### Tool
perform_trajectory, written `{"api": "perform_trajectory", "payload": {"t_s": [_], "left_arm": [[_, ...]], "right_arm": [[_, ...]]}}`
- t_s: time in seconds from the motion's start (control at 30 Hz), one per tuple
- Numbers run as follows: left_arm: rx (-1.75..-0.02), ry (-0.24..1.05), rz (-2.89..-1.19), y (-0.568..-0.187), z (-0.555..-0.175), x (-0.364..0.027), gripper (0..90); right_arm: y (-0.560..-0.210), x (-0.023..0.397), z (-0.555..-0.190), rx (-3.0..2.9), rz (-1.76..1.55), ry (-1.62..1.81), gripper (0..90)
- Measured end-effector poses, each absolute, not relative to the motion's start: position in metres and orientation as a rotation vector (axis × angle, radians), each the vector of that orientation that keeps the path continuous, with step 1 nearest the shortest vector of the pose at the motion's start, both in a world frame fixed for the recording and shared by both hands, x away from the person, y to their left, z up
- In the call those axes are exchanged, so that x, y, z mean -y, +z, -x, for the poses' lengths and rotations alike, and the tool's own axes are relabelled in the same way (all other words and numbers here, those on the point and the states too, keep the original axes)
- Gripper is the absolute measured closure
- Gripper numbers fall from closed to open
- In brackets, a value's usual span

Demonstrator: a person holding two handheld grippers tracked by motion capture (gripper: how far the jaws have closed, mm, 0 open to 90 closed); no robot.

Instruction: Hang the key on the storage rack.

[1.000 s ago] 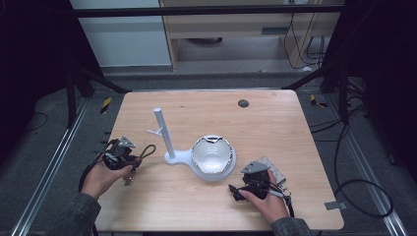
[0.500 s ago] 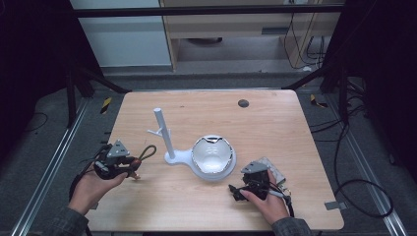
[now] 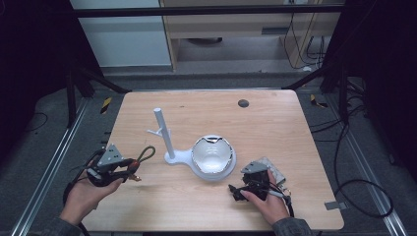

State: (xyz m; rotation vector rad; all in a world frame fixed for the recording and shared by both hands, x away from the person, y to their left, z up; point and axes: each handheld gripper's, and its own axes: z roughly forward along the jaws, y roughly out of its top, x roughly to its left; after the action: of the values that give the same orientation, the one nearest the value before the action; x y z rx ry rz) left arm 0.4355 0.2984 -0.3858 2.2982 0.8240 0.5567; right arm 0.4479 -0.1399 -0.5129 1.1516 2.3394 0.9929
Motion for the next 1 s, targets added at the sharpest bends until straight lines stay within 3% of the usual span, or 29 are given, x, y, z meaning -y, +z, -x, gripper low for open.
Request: {"api": "perform_trajectory", "payload": {"t_s": [1.0], "left_arm": [[-0.717, 0.673, -2.156, -0.365, -0.412, -0.282, 65.7]], "right_arm": [[-0.513, 0.140, -0.448, -2.338, -1.154, 0.994, 0.3]]}}
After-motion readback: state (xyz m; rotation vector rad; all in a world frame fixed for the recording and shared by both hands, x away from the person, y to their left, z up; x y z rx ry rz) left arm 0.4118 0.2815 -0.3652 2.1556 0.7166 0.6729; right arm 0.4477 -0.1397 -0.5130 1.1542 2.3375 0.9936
